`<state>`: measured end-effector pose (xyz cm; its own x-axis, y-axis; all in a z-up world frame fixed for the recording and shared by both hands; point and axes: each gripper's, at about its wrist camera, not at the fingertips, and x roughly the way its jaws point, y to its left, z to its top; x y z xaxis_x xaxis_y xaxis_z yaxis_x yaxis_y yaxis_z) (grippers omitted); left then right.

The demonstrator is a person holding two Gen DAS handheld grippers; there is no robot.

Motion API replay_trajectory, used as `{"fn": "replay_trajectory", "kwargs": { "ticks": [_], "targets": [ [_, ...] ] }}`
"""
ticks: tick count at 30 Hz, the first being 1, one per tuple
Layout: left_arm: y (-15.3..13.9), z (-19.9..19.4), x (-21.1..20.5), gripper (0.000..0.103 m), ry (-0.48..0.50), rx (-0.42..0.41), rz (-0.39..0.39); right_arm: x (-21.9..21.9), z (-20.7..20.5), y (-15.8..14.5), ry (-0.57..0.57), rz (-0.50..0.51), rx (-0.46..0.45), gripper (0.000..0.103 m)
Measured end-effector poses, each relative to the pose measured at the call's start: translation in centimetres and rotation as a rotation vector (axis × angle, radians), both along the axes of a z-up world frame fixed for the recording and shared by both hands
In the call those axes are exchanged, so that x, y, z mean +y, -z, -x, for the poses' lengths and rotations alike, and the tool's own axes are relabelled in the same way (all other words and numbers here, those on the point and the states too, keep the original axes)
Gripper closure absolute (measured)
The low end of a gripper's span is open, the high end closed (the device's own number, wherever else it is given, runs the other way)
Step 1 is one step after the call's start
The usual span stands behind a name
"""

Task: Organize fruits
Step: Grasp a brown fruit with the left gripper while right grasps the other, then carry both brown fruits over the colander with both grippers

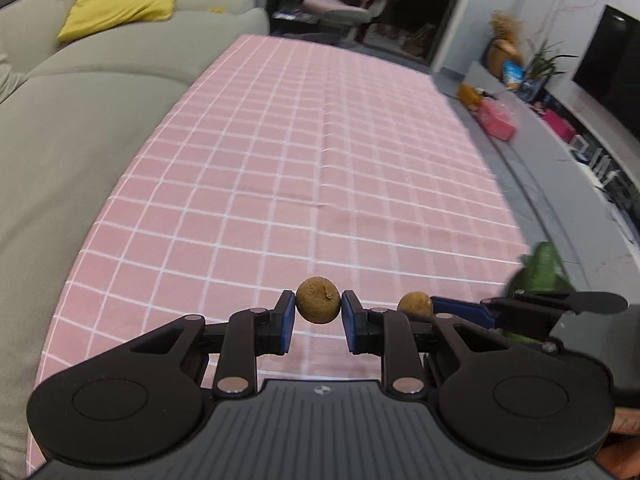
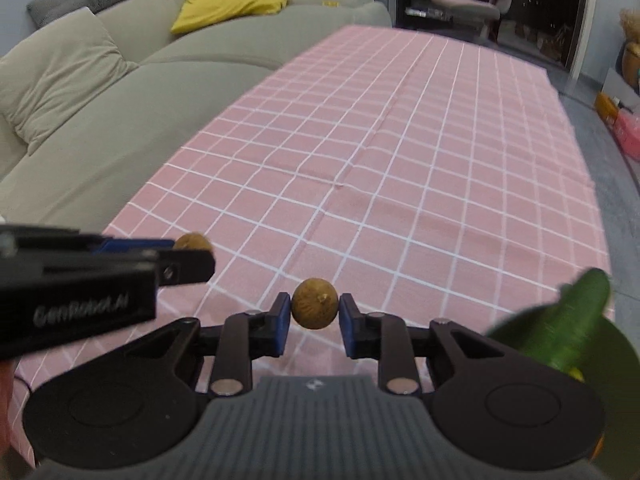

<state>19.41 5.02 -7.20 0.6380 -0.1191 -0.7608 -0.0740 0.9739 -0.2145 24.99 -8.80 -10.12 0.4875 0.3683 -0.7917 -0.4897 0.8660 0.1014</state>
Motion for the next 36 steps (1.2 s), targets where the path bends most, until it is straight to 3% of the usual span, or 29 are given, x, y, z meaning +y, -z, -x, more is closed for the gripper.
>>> {"fn": "replay_trajectory", "kwargs": {
  "ticks": [10, 21, 26, 36],
  "targets": [
    [-3.9, 2.6, -4.4, 0.076, 0.144, -0.079, 0.03, -5.8, 5.8, -4.7, 0.038, 0.016, -0.11, 0.081],
    [-6.3, 4.3, -11.4, 0.075, 0.333, -0.11, 0.097, -13.1, 11.1, -7.2, 0.097, 0.075, -0.195, 0.081],
    [-6.0, 4.5, -14.3, 0.075, 0.41, -0.079, 0.076, -16.3, 12.0, -7.1, 0.144, 0.066, -0.193, 0.081],
    [-3.1, 3.8, -17.3, 0.075, 0.511, 0.019, 0.108, -20.2, 12.1, -5.0, 0.206, 0.059, -0.15, 0.081]
  ]
}}
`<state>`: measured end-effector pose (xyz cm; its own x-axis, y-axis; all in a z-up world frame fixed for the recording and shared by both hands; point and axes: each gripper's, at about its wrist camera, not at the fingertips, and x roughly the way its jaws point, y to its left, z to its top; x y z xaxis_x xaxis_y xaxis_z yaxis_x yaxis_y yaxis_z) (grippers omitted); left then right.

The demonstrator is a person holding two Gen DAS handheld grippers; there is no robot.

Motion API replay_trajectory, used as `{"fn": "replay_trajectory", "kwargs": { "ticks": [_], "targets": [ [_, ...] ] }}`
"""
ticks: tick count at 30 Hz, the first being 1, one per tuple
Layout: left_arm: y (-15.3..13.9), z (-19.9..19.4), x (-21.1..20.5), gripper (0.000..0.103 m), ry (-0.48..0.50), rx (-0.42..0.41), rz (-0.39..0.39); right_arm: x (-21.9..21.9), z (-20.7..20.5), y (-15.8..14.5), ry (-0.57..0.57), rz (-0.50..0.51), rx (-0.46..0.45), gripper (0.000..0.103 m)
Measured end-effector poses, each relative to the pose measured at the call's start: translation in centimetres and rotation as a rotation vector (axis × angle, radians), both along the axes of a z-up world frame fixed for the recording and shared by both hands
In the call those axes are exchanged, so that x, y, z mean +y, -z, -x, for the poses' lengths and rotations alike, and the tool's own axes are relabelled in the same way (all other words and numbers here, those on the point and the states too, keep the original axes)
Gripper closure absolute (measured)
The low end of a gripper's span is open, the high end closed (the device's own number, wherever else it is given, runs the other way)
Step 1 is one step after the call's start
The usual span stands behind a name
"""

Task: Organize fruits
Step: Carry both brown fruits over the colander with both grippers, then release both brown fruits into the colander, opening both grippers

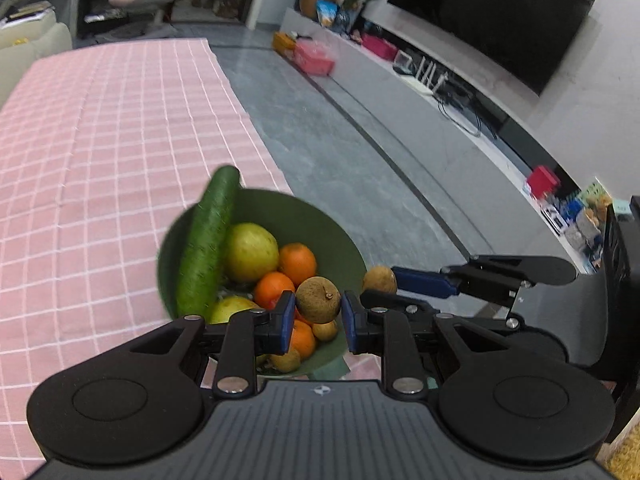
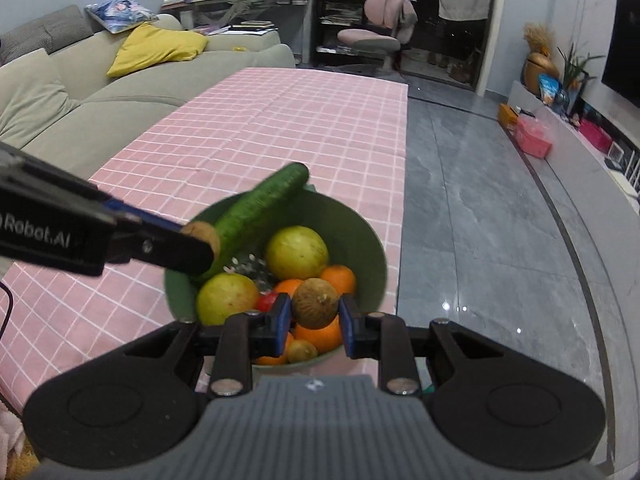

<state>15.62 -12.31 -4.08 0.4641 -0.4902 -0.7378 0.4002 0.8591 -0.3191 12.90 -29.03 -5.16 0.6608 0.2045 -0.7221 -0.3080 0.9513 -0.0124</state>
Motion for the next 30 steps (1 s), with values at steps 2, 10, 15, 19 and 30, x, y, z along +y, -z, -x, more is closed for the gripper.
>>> {"fn": "replay_trajectory", "kwargs": {
  "ticks": [2, 10, 15, 19, 30],
  "targets": [
    [0.8, -0.5, -0.4, 0.075, 0.01, 0.026, -0.003, -0.3, -0.3, 0.5, -0.001, -0.007, 0.01, 0.081],
    [3.8, -2.2, -0.6, 0.075, -0.016, 0.112, -0.058, 0.1, -1.8, 2.4, -0.069, 0.011, 0.025, 0.081],
    [4.7, -3.2, -1.1, 0.075, -0.003, 0.132, -0.068, 0.4, -3.2, 3.6, -0.093, 0.032, 0.041, 0.081],
    [5.3, -3.9, -1.3, 0.075, -0.006, 0.149, -0.075, 0.2, -4.4, 4.3, -0.106, 0.049, 0.058, 0.081],
    [6.2, -4.3, -0.5, 0.076, 0.005, 0.215, -0.051, 0.5, -5.9, 5.6, -0.138, 0.041, 0.095, 0.081]
  ]
}}
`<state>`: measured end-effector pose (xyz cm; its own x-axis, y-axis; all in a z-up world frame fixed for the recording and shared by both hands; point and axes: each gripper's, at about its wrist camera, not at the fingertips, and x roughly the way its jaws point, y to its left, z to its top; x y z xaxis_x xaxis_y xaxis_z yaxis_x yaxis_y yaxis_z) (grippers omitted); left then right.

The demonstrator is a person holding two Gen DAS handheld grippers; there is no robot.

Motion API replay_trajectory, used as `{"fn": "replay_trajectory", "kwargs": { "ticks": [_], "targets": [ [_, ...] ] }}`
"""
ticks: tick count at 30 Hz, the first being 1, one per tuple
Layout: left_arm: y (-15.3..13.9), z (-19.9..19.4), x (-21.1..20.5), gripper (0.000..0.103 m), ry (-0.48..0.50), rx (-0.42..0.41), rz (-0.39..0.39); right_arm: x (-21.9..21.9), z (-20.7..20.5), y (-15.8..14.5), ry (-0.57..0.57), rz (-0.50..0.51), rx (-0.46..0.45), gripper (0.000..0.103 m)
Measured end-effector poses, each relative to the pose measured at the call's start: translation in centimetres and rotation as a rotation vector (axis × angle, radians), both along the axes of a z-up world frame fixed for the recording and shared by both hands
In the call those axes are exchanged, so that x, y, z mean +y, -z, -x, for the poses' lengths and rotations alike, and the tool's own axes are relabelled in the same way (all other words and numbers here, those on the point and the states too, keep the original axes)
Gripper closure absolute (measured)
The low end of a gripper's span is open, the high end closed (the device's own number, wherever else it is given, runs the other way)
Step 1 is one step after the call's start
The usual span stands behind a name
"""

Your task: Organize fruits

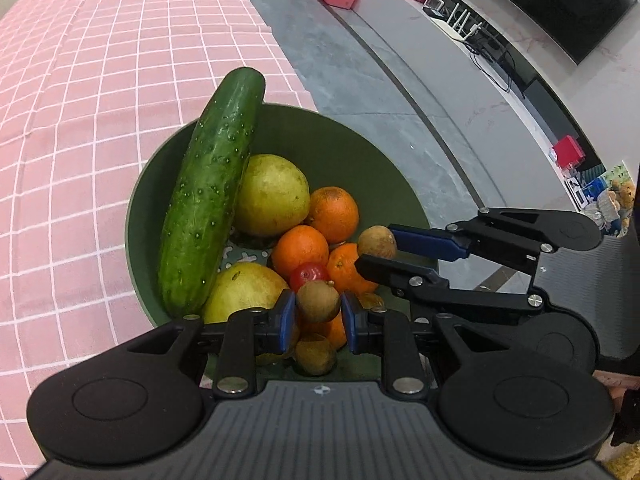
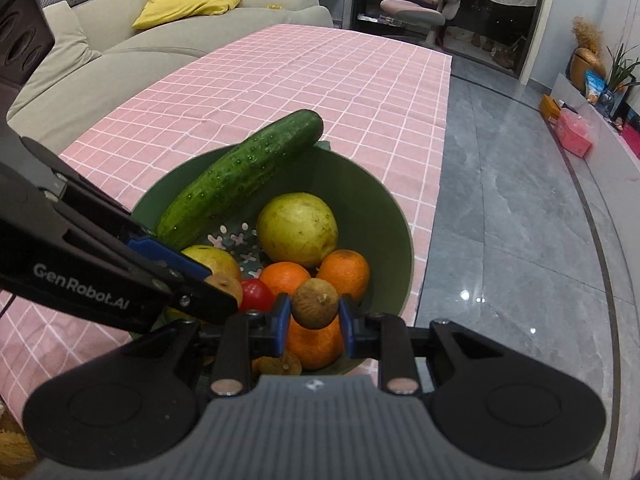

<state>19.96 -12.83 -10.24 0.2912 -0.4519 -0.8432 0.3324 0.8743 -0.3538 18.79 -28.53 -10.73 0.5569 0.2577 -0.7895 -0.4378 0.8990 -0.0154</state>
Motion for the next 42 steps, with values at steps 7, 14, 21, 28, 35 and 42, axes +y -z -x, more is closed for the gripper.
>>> {"fn": "replay_trajectory", "kwargs": {
  "ticks": [7, 14, 21, 28, 35, 42],
  "targets": [
    [-0.5, 0.4, 0.2, 0.065, 0.011, 0.005, 0.008, 0.0, -0.2, 0.2, -0.012, -0.008, 0.024, 0.081],
    [-2.5, 1.9, 0.7, 0.06, 0.054, -0.053, -0.022, 0.3, -0.1, 0.3, -0.046, -0.031, 0.067, 0.081],
    [-3.3, 2.6, 1.4, 0.059, 0.023, -0.083, -0.043, 0.4, -0.2, 0.8, -0.04, -0.034, 0.102, 0.08],
    [-4.9, 3.5, 2.2, 0.059, -0.008, -0.139, -0.046, -0.1, -0.4, 0.3, -0.003, -0.069, 0.117, 0.076],
    [-7.2, 5.0, 3.5, 0.057, -0.087, -0.225, -0.082, -0.2, 0.8, -3.4, 0.033, -0.118, 0.047, 0.07],
    [-11.3, 7.6, 5.5, 0.052, -0.22, -0.379, -0.148, -0.7, 3.4, -10.9, 0.137, -0.233, -0.083, 0.05]
  ]
}}
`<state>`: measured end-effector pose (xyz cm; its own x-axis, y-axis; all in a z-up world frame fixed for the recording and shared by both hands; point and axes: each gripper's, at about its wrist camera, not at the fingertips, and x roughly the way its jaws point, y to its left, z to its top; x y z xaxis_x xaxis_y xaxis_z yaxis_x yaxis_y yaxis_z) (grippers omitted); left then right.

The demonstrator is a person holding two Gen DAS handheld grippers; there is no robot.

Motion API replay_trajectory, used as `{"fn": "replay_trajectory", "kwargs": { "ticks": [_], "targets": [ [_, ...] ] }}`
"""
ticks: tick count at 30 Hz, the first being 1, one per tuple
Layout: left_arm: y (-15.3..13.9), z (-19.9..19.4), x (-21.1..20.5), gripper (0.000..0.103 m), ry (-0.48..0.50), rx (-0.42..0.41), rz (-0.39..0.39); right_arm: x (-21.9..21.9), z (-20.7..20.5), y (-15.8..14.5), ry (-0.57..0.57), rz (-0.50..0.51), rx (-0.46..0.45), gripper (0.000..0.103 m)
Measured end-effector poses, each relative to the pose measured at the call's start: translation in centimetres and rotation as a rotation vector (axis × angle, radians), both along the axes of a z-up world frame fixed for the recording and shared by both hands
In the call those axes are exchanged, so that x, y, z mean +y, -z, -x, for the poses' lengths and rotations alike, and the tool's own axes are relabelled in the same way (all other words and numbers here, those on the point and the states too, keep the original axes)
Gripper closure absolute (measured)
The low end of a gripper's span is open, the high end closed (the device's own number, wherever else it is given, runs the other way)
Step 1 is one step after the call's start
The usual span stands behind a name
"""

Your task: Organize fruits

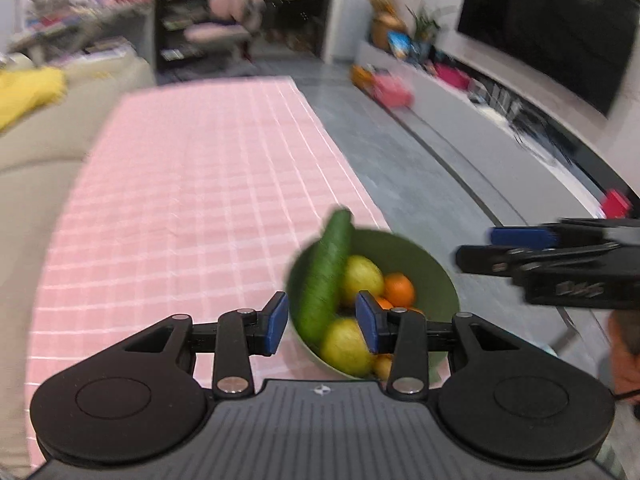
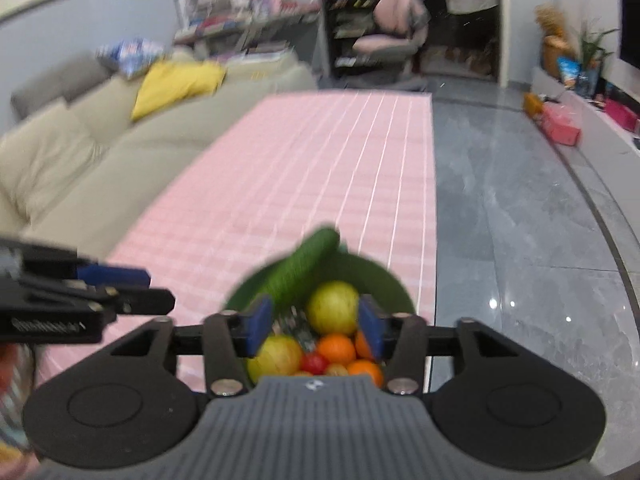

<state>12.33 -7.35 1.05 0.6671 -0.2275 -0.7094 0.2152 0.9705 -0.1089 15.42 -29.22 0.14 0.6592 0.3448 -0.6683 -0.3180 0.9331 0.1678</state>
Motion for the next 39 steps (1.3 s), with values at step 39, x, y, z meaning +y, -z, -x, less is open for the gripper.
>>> {"fn": "replay_trajectory", "kwargs": {
  "ticks": [39],
  "targets": [
    [4.9, 9.8, 1.2, 0.012, -0.176, 0.018, -0.155, 5.4, 13.0, 3.0, 0.111, 0.125, -0.086, 0.014]
  ]
}}
